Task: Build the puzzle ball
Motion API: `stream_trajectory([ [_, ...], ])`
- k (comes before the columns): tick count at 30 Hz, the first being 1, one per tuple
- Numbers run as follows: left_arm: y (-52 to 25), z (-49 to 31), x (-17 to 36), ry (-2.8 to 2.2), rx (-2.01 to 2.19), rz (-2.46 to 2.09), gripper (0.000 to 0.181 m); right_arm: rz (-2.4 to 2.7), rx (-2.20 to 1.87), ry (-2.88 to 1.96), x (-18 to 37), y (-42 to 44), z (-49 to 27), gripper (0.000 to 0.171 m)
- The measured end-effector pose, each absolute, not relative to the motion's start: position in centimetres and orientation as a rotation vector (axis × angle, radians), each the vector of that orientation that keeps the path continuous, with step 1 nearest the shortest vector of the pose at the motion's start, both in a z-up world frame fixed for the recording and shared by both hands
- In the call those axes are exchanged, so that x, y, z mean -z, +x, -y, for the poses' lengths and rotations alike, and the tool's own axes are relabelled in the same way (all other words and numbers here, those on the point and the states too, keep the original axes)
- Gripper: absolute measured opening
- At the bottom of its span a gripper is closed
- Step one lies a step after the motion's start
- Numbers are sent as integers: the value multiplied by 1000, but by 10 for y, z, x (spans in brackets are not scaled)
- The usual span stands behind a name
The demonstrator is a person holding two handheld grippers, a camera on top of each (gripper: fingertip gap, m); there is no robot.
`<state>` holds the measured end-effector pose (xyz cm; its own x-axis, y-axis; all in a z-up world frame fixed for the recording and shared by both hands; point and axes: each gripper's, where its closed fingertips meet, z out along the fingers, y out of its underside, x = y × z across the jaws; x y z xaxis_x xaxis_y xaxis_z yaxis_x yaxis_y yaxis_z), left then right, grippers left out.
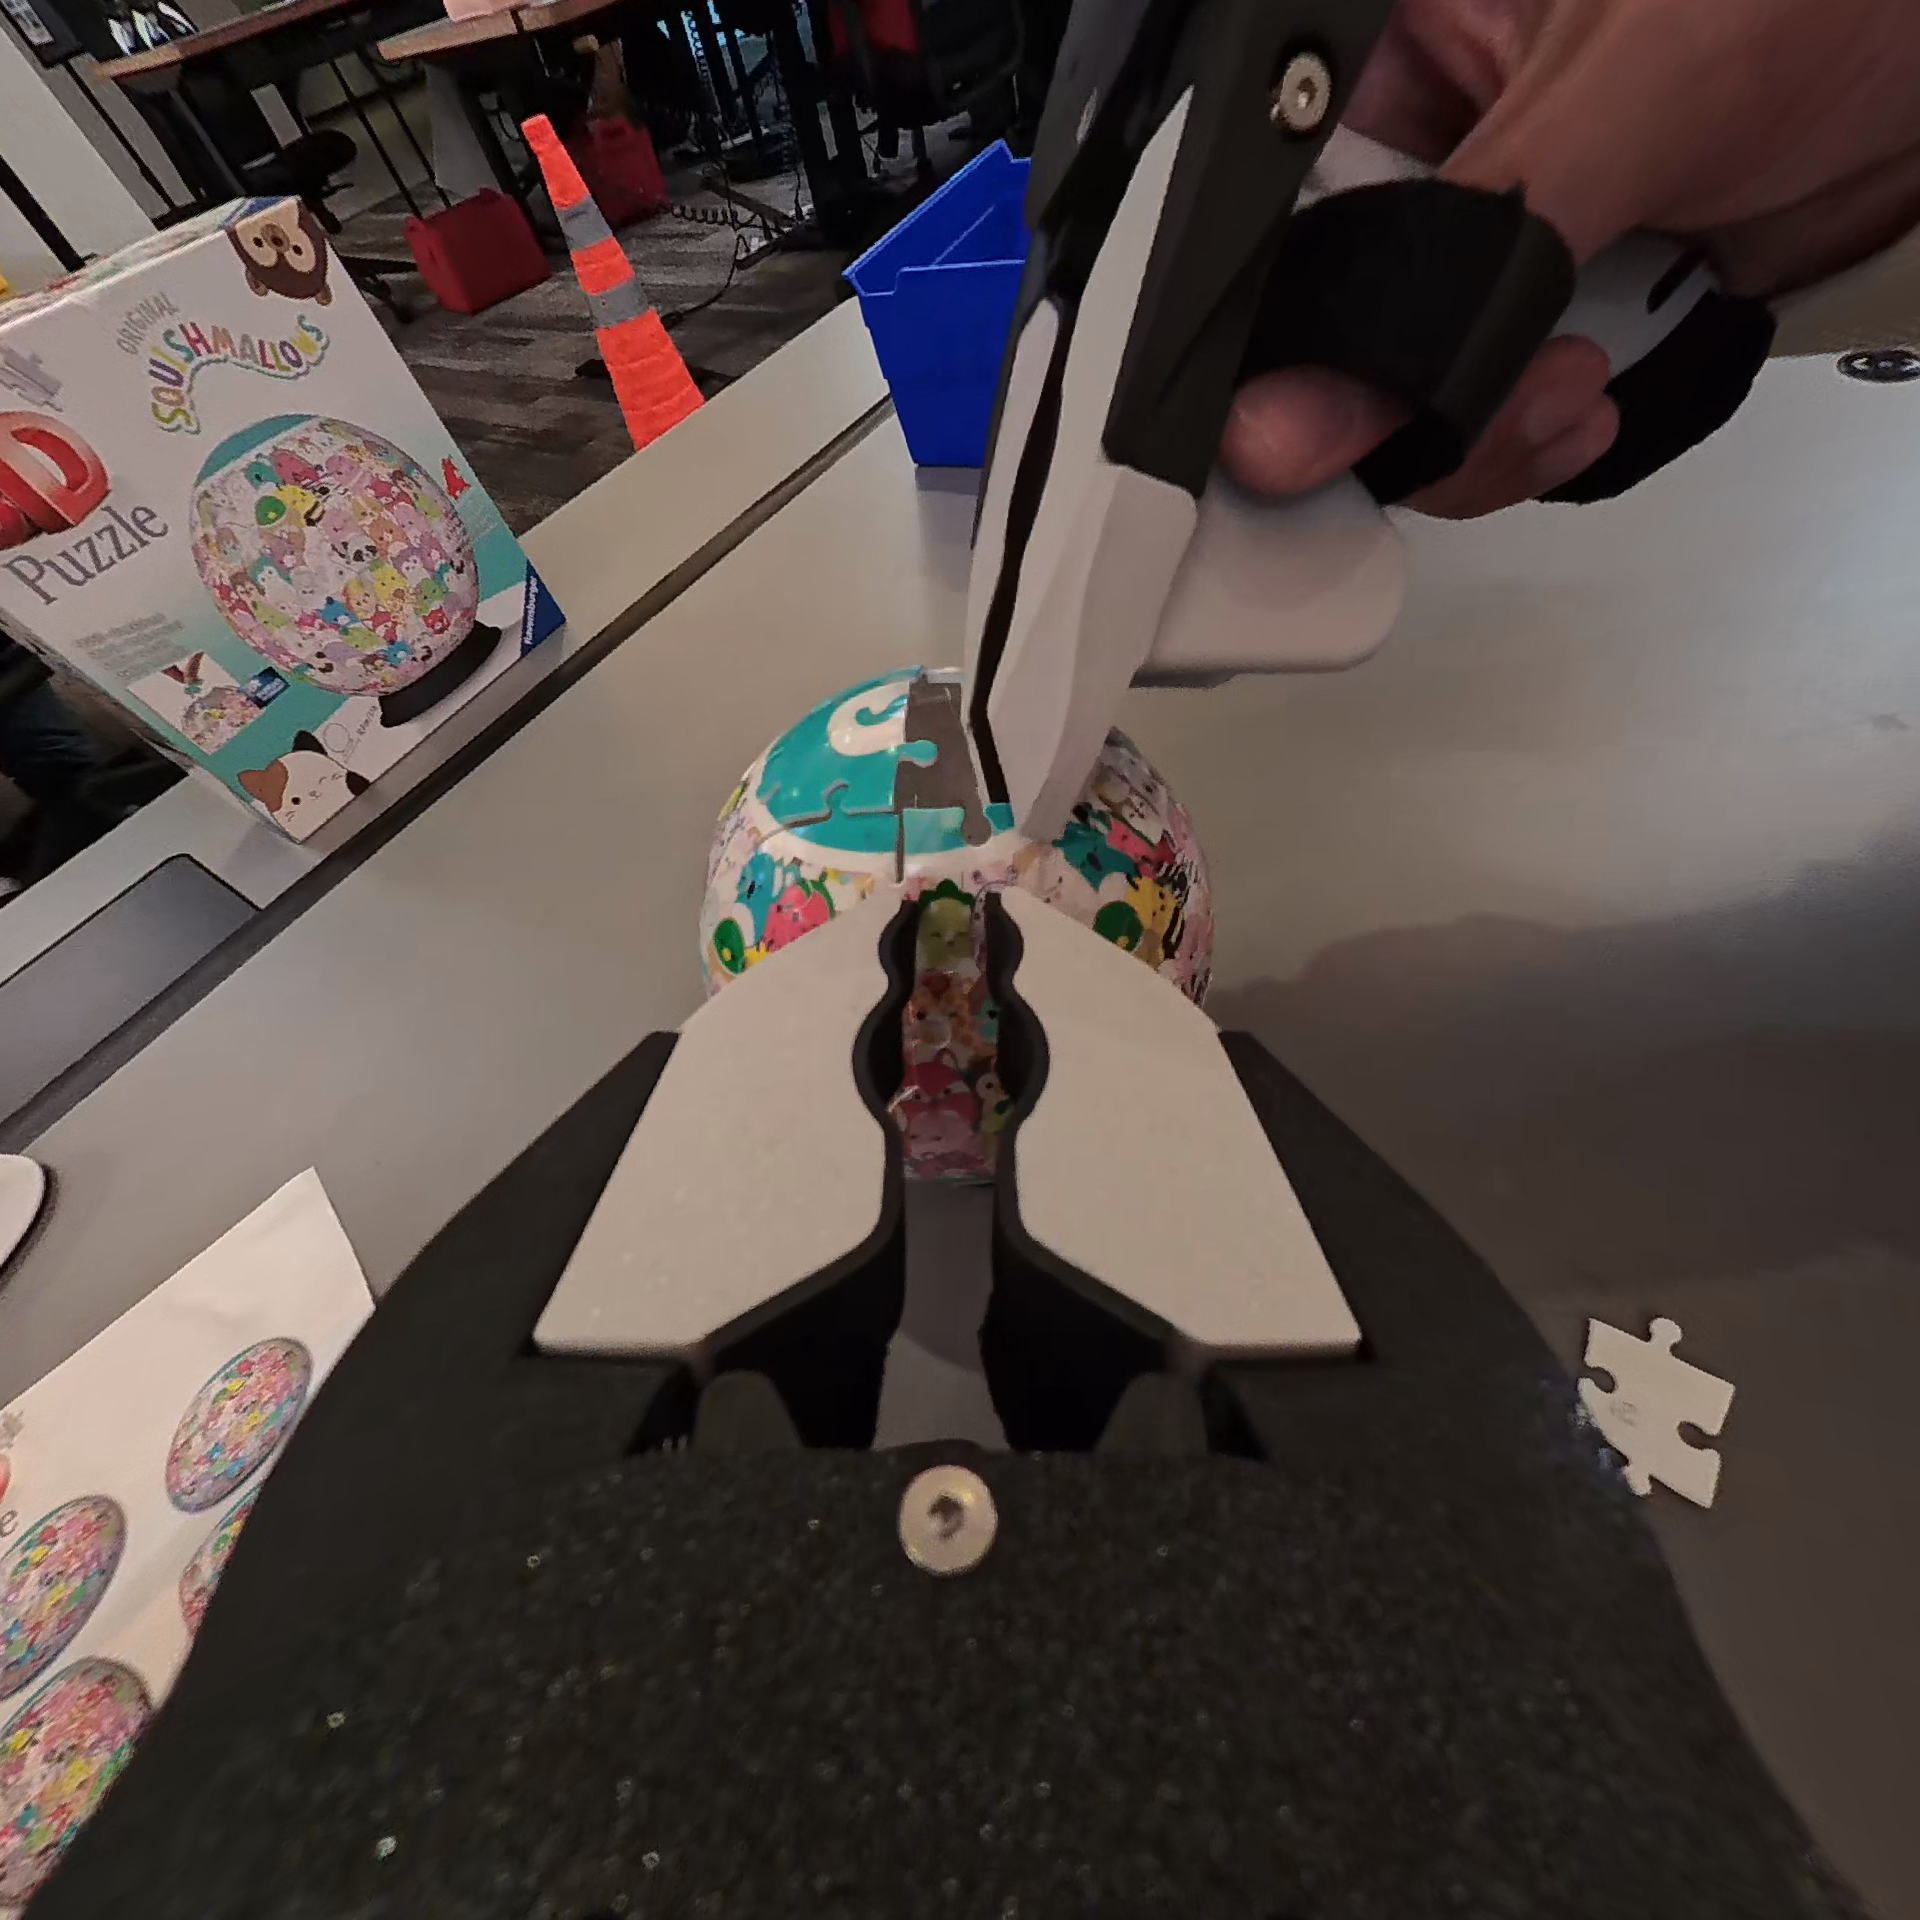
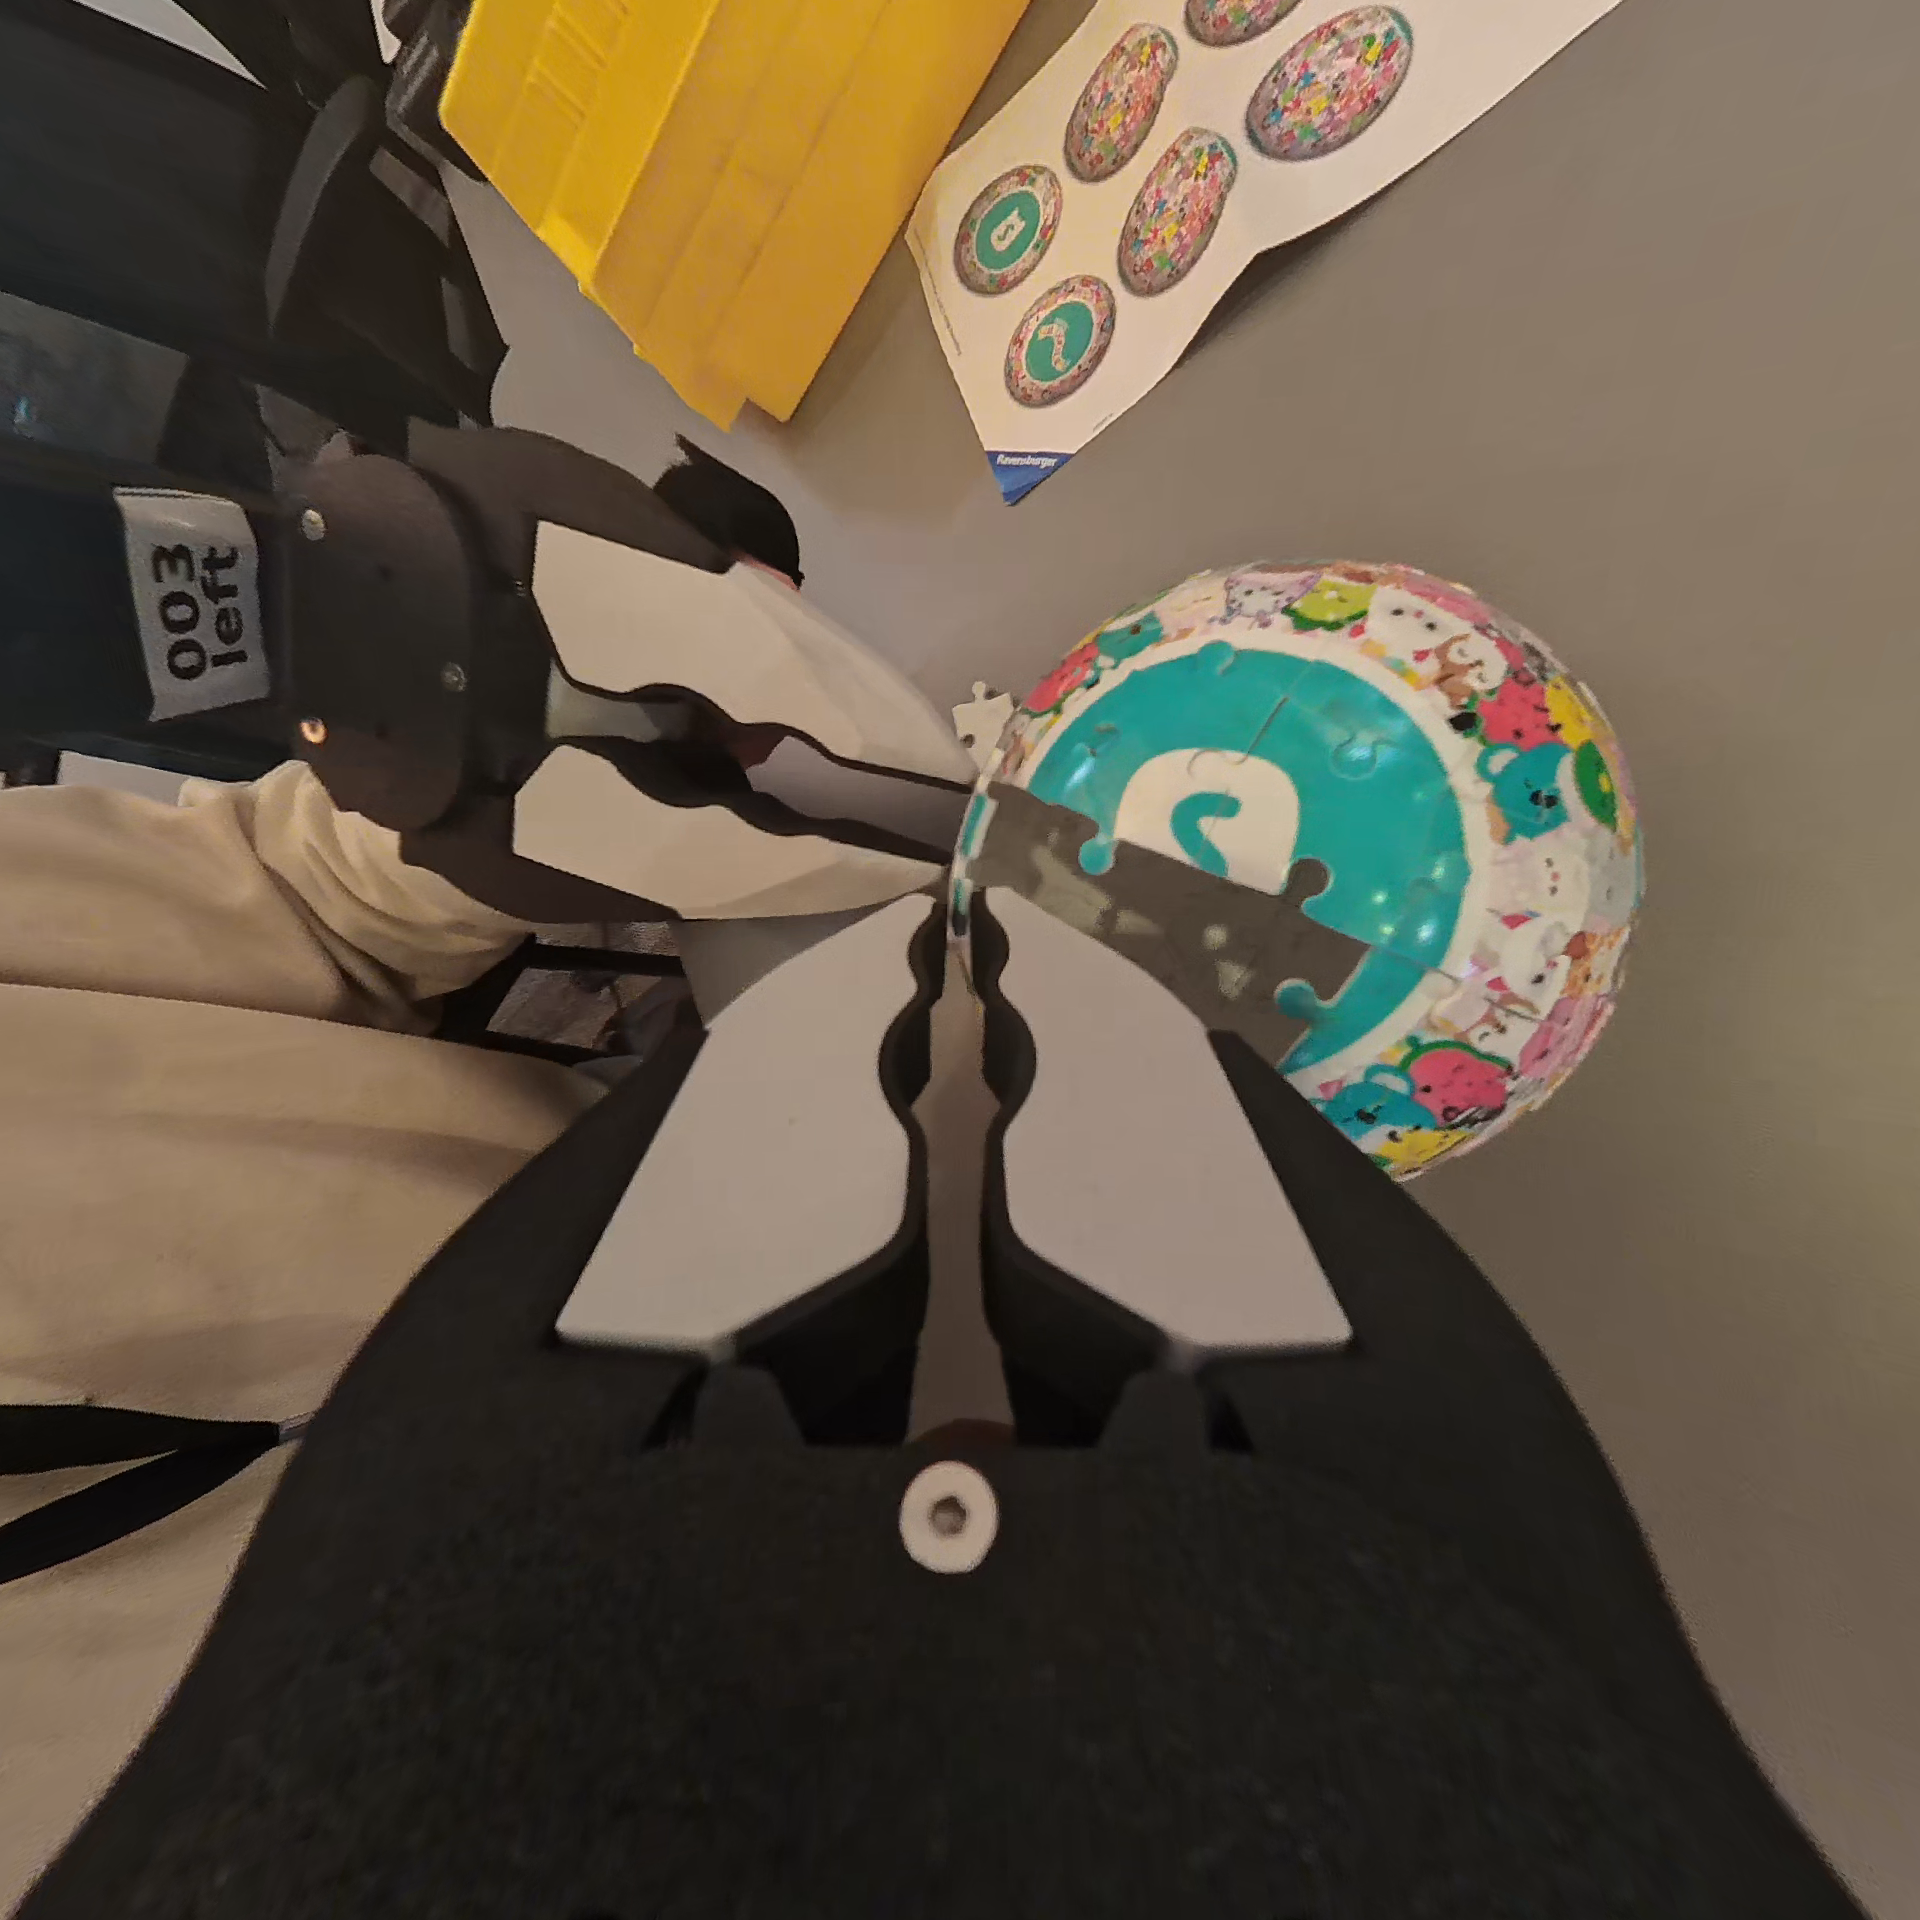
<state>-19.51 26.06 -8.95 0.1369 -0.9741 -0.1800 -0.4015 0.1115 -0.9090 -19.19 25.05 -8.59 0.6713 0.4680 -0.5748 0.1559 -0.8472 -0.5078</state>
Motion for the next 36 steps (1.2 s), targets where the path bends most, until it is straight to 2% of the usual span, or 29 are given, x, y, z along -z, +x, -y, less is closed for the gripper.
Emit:
stream_trajectory([
  [5,-195,-260,91,-1439,719,-1426,12,499,-929,-2446,83,-188,-254,12],
  [9,-194,-260,91,-1442,728,-1420,12,566,-823,-2383,74,-184,-256,10],
  [11,-195,-260,92,-1446,732,-1414,12,740,-724,-2250,66,-190,-253,3],
  [14,-198,-262,93,-1467,732,-1409,11,998,-450,-2114,75,-196,-248,0],
  [18,-203,-261,97,-1501,764,-1378,11,1048,-284,-2102,90,-196,-253,0],
  [36,-202,-261,96,-1476,763,-1368,9,1049,-281,-2063,94,-212,-245,0],
])
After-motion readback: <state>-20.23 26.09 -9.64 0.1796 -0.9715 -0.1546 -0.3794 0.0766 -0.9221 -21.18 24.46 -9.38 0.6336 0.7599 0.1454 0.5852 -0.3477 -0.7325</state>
